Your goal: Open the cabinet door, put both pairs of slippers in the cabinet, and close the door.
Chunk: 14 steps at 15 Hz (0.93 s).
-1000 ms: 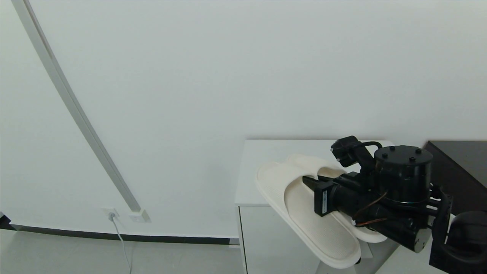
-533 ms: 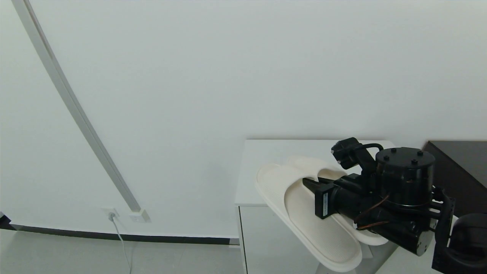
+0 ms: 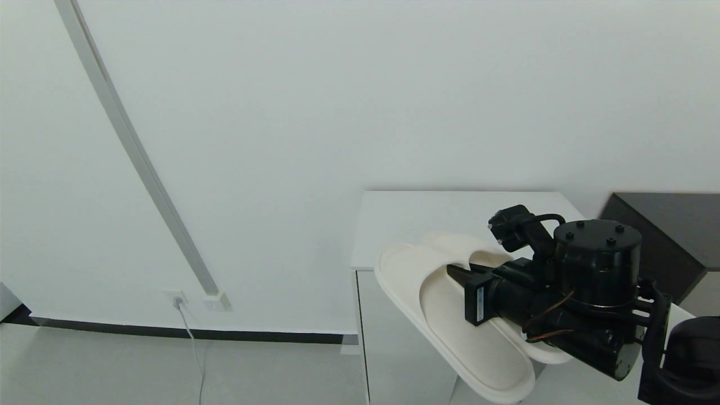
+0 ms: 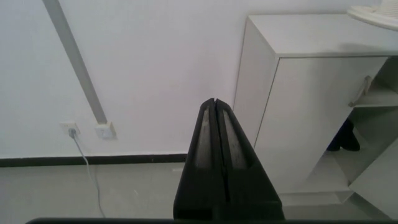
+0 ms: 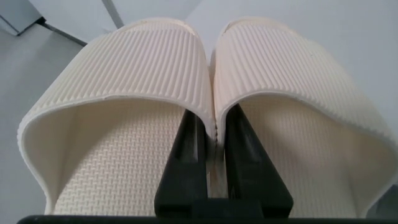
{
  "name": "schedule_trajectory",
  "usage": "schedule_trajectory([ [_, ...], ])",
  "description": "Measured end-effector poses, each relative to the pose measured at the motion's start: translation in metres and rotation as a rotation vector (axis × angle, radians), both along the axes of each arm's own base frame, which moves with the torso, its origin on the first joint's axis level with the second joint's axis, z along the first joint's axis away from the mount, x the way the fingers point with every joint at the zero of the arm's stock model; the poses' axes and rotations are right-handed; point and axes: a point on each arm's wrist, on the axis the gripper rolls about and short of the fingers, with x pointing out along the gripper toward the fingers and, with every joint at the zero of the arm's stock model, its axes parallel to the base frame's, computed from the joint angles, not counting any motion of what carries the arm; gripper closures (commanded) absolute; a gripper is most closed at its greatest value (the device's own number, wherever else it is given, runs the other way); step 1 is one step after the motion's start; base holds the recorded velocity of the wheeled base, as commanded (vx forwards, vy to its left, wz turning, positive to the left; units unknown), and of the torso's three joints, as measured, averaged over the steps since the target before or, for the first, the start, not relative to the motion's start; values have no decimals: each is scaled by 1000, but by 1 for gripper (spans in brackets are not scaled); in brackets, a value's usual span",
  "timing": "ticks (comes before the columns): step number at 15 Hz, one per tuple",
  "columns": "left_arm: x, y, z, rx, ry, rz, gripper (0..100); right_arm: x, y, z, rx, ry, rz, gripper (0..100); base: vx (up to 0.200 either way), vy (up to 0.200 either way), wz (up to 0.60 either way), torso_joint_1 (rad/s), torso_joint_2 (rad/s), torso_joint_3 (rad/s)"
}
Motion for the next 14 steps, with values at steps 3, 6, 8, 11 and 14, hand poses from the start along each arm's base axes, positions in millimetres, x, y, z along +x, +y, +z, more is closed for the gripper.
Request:
schedule_trajectory([
  [3,0,0,0,0,0,-1,100,0,0,0,0,-1,1,100,-67,0,0,2,-1,-1],
  [6,0,0,0,0,0,0,100,-1,-1,-2,-8,2,1,100,0,0,0,0,0,0],
  [8,0,0,0,0,0,0,100,-1,-1,-3,-12,2,1,100,0,0,0,0,0,0],
  [11,0,0,0,0,0,-1,100,-1,0,-4,-14,5,3,100,0,0,0,0,0,0],
  [14,0,0,0,0,0,0,100,-1,0,-6,-18,9,3,100,0,0,0,0,0,0],
])
